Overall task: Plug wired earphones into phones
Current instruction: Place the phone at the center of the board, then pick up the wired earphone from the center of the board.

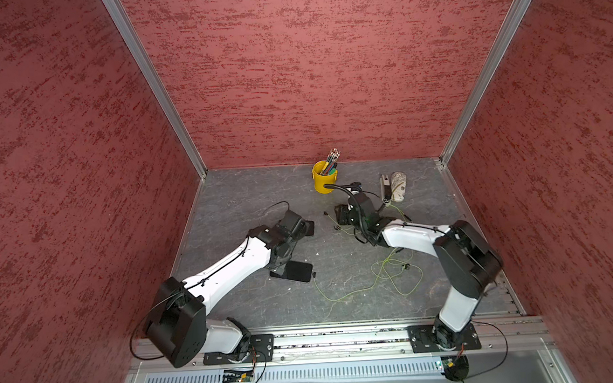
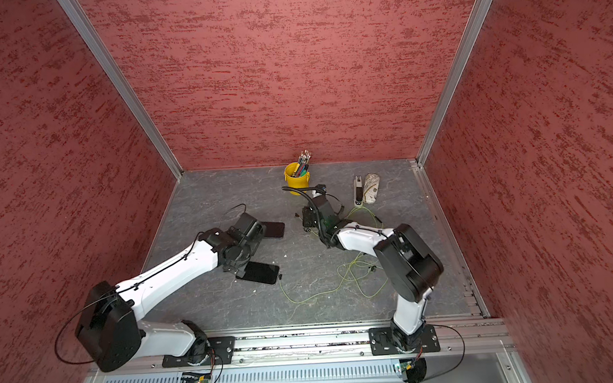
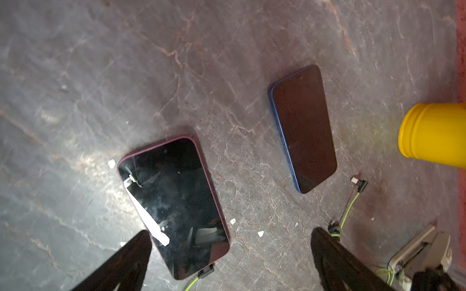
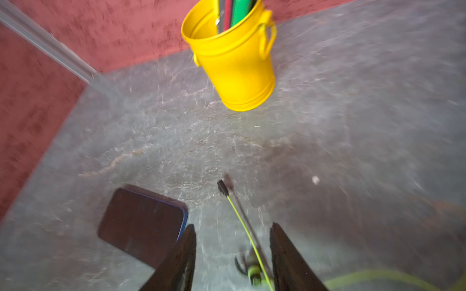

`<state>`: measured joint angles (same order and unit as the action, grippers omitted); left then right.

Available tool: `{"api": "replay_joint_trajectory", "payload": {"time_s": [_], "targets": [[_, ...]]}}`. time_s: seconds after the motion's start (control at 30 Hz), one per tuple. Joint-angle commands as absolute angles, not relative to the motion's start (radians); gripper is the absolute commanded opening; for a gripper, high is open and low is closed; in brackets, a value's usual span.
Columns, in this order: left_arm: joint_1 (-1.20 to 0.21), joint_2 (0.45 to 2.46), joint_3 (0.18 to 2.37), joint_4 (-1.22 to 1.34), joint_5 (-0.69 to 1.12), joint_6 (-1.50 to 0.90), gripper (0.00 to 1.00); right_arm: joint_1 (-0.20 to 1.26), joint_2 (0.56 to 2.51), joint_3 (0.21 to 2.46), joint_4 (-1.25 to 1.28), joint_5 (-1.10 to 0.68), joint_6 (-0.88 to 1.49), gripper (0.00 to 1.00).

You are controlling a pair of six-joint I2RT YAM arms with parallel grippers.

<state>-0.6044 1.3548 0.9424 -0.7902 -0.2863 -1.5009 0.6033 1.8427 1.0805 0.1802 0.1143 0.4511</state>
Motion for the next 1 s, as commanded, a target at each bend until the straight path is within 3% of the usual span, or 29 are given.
{"api": "replay_joint_trajectory", "payload": {"time_s": [0.0,0.23,0.53,0.83,0.97], "targets": [[-0.558,1.313,0.868,-0.584,-0.213,-1.139,1.00,0.603,1.931,1.183,0.067,0.057,0.301,0.48],[-0.488,1.175,0.686,-0.305,-0.076,-0.981,0.99,0.589,2.088,1.362,-0.006,0.042,0.266,0.47],[-0.436,1.167,0.674,-0.290,-0.015,-0.905,1.00,0.588,2.146,1.381,-0.026,0.022,0.262,0.43],[-0.434,1.165,0.652,-0.247,0.007,-0.897,1.00,0.588,2.146,1.340,-0.022,0.018,0.266,0.31],[-0.460,1.157,0.665,-0.234,0.003,-0.868,1.00,0.588,2.134,1.331,-0.008,0.009,0.279,0.20]]}}
